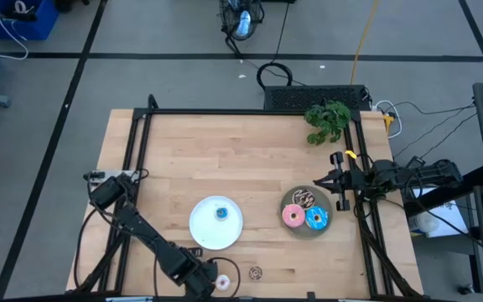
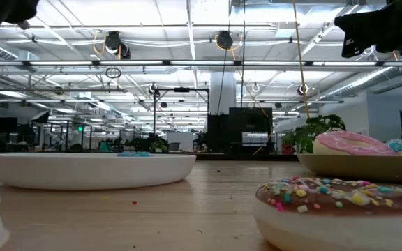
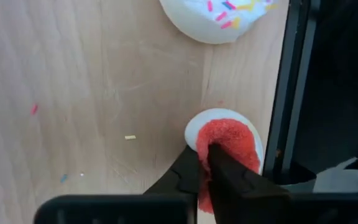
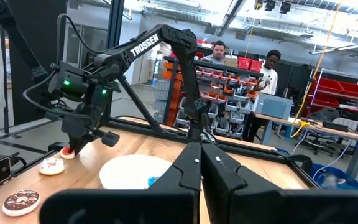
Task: Pick & Place donuts
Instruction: Put the small orange donut on the white plate
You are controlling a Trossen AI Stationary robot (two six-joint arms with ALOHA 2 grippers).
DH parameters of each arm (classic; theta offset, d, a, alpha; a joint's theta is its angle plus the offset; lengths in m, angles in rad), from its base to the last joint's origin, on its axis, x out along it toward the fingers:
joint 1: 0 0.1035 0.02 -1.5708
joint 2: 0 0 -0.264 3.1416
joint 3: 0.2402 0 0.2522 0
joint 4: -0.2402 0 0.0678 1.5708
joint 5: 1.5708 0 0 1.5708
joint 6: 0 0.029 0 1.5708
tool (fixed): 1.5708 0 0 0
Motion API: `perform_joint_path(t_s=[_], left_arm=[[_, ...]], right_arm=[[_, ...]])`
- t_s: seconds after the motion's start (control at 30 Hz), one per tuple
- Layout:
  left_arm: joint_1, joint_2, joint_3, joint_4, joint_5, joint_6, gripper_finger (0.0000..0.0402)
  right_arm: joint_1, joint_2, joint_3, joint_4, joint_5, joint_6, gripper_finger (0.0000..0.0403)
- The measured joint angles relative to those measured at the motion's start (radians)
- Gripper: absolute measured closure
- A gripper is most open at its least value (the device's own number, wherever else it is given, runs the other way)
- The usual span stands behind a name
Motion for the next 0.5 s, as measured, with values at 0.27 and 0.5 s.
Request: perform_joint_path(t_s=[0.27, 0.5], left_arm=[[0.031, -0.158, 0.020, -0.129, -0.080, 0.072, 0.0393], [0.029, -0.354, 0.102, -0.346, -0.280, 0.078, 0.0380]], right_arm=[[0.000, 0.000, 0.000, 0.000, 0.000, 0.000, 0.0403], [0.000, 0.000, 0.000, 0.000, 0.000, 0.000, 0.0403]])
